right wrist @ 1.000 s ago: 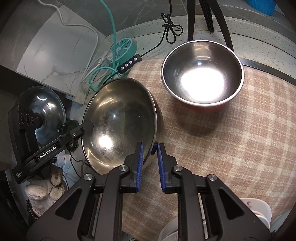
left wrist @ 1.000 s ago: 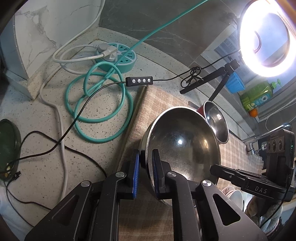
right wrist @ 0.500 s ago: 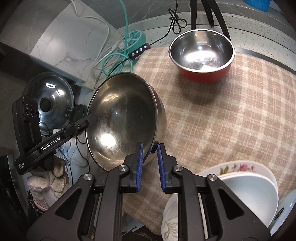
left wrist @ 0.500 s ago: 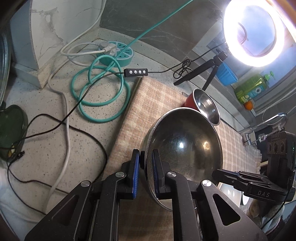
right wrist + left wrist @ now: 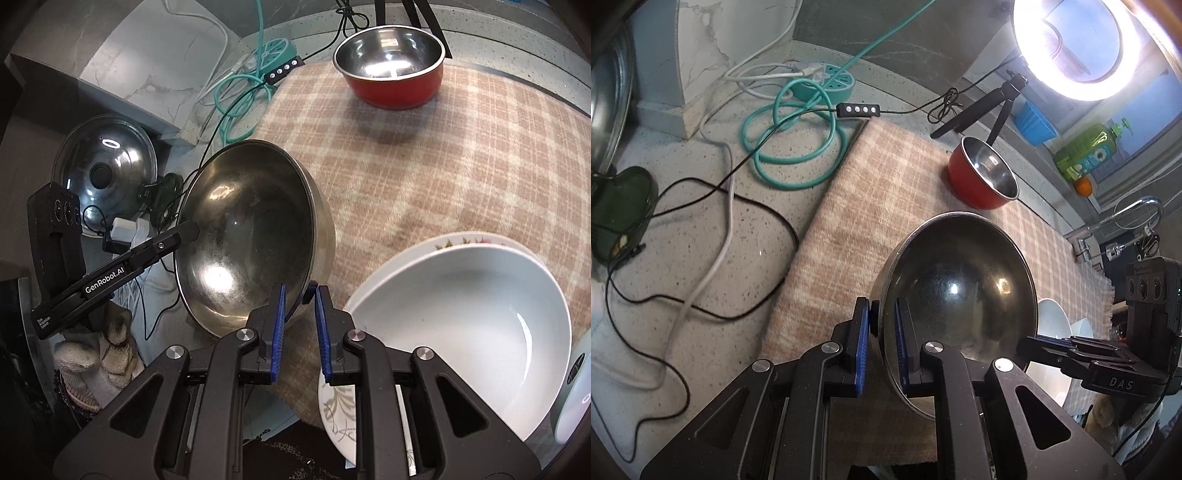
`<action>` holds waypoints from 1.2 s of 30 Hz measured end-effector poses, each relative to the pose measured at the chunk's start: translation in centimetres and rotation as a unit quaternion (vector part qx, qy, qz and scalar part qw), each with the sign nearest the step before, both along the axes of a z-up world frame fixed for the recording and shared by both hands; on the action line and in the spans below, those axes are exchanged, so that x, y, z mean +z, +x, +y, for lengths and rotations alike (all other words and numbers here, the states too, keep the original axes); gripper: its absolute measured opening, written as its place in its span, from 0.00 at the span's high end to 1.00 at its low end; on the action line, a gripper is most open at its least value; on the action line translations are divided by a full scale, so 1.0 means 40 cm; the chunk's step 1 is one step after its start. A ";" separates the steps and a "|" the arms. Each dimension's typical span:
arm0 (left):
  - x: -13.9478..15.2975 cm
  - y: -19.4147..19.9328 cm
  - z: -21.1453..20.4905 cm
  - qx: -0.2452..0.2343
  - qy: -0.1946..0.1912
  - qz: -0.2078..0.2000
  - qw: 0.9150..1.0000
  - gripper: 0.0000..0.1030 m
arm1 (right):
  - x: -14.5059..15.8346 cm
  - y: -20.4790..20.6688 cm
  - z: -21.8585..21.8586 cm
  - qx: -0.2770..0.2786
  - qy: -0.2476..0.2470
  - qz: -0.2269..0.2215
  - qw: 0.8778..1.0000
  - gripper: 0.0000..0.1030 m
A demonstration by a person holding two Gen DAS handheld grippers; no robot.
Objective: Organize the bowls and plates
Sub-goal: 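Lift the steel bowl with the right tool and carry it beside the plate stack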
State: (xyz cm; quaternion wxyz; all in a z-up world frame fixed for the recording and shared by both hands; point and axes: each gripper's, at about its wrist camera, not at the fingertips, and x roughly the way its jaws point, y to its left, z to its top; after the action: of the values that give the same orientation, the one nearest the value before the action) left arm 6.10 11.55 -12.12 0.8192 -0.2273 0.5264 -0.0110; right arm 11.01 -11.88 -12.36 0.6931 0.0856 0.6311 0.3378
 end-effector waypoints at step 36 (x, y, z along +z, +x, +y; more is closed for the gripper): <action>-0.027 -0.045 -0.005 0.014 0.014 0.015 1.000 0.86 | -0.022 -0.042 0.027 0.030 -0.013 -0.001 0.999 0.81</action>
State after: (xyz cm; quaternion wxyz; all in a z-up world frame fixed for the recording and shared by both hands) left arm 4.30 11.34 -13.18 0.8147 -0.2229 0.5353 0.0110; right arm 9.34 -10.80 -13.25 0.6842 0.0578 0.6371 0.3501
